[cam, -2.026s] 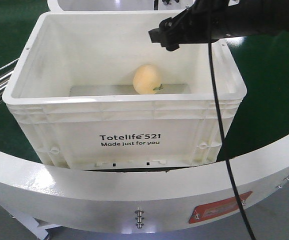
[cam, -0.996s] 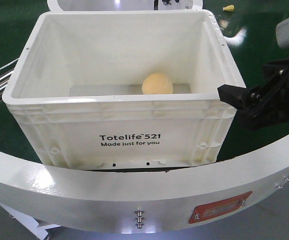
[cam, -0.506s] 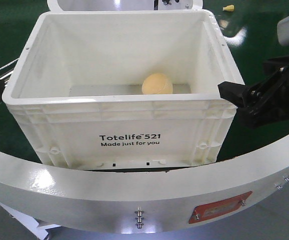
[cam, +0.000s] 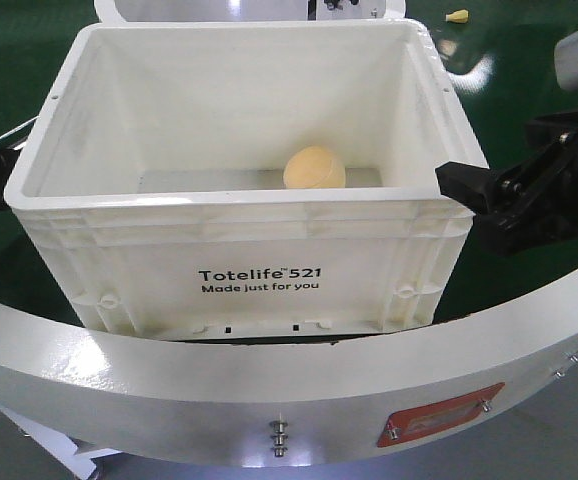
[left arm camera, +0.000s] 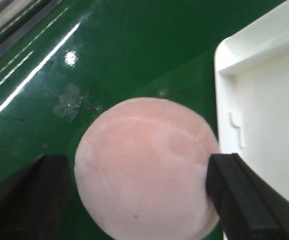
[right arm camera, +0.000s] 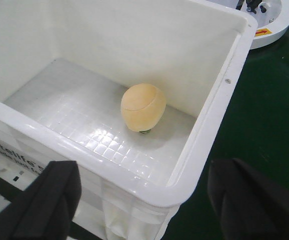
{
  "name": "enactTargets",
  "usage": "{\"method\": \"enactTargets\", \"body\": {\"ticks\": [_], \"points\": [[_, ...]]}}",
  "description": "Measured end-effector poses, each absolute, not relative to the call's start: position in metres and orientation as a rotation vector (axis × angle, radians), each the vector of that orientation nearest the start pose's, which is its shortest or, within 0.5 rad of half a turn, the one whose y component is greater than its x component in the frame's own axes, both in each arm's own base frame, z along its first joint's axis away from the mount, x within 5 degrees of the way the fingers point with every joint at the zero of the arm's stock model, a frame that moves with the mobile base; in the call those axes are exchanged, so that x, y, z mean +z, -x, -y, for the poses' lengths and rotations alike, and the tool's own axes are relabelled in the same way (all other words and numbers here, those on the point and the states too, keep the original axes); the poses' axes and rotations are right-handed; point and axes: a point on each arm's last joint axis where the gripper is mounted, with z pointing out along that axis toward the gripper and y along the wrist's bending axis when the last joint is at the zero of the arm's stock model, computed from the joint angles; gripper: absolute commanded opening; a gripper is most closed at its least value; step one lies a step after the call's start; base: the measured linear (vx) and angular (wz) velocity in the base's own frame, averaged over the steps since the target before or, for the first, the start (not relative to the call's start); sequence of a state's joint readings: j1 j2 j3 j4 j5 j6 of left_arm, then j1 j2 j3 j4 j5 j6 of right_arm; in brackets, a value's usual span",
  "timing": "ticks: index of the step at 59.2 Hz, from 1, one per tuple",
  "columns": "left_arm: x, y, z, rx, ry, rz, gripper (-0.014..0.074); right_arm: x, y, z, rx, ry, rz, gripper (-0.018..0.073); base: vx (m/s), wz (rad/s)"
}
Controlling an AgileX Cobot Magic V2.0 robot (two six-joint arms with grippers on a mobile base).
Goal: Place moving items into box and shelve
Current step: 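Grasp the pink ball on the conveyor with the left gripper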
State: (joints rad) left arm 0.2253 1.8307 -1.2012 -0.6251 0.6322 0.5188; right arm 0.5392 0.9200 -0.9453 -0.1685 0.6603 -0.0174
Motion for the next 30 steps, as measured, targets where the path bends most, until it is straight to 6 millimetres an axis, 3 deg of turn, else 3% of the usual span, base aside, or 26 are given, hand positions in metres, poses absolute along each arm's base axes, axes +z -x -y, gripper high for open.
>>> {"method": "enactTargets", "body": {"ticks": [13, 30], "points": [[0.184, -0.379, -0.053, -0.431, 0.218, -2.616, 0.0539, 0.374, -0.163, -0.086, 0.124, 0.656, -2.006, 0.0564, 0.00, 0.00], [0.184, -0.379, -0.052, -0.441, 0.196, -2.623, 0.0337, 0.375, -0.163, -0.086, 0.125, 0.654, -2.005, 0.0564, 0.00, 0.00]]}}
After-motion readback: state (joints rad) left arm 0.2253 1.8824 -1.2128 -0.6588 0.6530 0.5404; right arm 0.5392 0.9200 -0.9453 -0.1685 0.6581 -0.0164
